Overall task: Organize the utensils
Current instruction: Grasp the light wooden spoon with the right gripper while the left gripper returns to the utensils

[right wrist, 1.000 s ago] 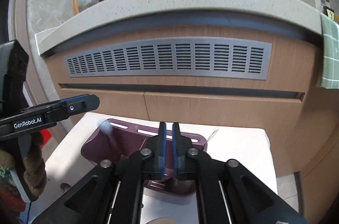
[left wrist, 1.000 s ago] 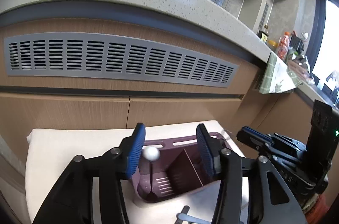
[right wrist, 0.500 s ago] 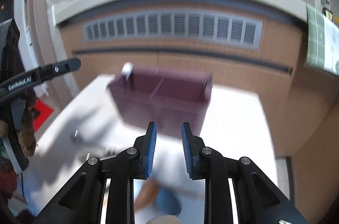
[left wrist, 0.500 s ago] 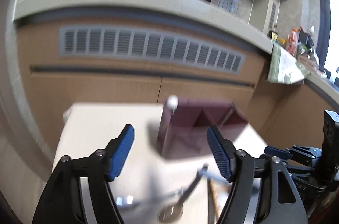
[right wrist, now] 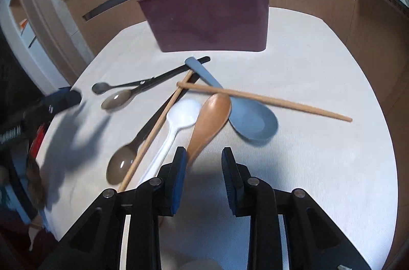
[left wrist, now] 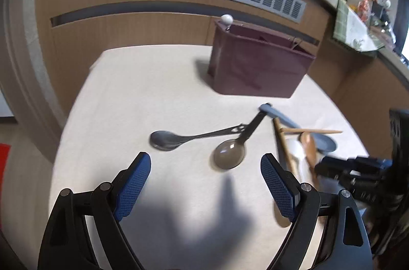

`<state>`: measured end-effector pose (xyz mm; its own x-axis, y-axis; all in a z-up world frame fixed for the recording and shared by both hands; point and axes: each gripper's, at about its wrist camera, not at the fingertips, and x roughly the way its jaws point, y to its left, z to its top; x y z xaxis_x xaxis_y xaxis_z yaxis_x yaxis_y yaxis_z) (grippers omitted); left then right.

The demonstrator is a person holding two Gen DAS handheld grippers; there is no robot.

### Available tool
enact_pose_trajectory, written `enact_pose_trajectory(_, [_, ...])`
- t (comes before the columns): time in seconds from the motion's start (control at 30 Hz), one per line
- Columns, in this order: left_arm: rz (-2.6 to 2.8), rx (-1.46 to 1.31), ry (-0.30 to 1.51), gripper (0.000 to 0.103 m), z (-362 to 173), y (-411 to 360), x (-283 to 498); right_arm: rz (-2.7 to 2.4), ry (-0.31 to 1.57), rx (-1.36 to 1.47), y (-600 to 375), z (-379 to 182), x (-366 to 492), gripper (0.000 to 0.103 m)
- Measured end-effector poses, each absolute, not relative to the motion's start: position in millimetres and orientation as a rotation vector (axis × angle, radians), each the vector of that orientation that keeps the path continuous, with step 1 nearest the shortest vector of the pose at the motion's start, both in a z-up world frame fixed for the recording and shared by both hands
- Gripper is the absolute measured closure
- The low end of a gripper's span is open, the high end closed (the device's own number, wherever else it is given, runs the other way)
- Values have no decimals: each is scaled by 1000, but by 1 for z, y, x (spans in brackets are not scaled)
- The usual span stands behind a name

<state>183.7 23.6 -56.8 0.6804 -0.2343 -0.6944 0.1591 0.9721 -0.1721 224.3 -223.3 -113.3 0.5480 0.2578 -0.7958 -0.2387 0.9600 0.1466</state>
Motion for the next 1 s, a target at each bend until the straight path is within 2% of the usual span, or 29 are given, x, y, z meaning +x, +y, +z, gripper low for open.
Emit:
enact_pose_trajectory(0.2, [-254, -90, 833, 15, -65, 17, 187, 247, 958, 38, -215, -117, 247, 75])
enact_pose_trajectory(0.47, [-290, -103, 865, 15, -72, 6, 191, 216, 926, -119, -200, -121, 253, 75])
enact_pose_trajectory(0.57, [-292, -98, 842, 15, -68, 3, 189, 232, 922, -122, -207, -119, 249, 75])
enact_pose_trajectory(0.67, [-279, -101, 821, 15, -66, 4, 189, 217, 912, -133, -219, -119, 242, 81])
enact_pose_trajectory(1.0, [-268, -89, 834, 16, -71, 0, 196, 182, 901, -103, -246, -120, 230, 80])
